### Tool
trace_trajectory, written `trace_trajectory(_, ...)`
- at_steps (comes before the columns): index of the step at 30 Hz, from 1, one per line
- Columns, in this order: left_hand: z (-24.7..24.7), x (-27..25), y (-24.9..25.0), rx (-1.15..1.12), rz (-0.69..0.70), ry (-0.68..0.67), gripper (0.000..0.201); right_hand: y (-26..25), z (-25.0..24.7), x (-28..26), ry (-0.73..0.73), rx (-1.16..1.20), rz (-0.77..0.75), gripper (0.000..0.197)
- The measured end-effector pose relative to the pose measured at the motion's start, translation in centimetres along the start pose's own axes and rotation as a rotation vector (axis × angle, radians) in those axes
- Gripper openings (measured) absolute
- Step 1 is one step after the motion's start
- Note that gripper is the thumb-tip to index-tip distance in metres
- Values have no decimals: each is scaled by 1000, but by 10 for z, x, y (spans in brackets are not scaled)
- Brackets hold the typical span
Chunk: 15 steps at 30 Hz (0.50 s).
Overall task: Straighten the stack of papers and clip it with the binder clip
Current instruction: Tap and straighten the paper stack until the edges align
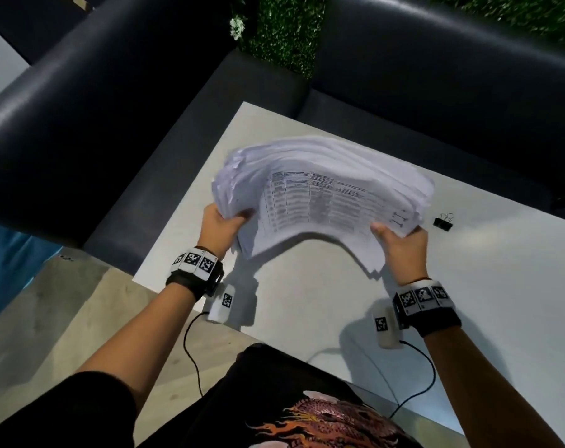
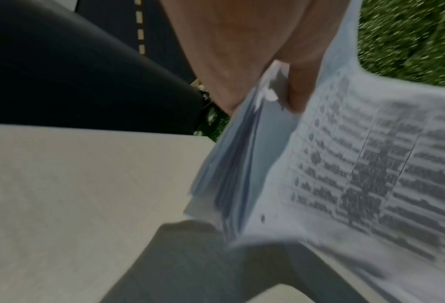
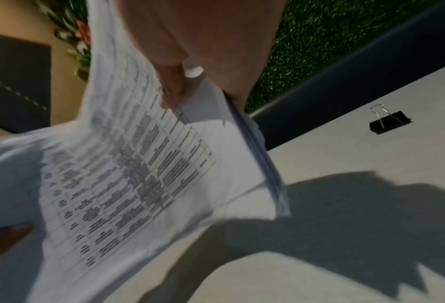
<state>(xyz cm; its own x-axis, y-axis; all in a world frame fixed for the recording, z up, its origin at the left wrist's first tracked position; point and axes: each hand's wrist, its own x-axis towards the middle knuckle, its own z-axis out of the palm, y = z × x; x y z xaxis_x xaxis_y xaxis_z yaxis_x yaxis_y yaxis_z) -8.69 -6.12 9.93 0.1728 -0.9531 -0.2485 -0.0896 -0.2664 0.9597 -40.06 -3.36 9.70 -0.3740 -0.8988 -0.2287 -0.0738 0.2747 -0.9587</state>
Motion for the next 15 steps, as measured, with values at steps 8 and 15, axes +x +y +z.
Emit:
trace_trajectory(8,-3,-21,-34,32,-9,48,42,26,-11,-21,-196,-134,-72,37)
trace_trajectory(15,7,-8,-18,49,109,90,41,17,2,-6,-83,-132,-38,24)
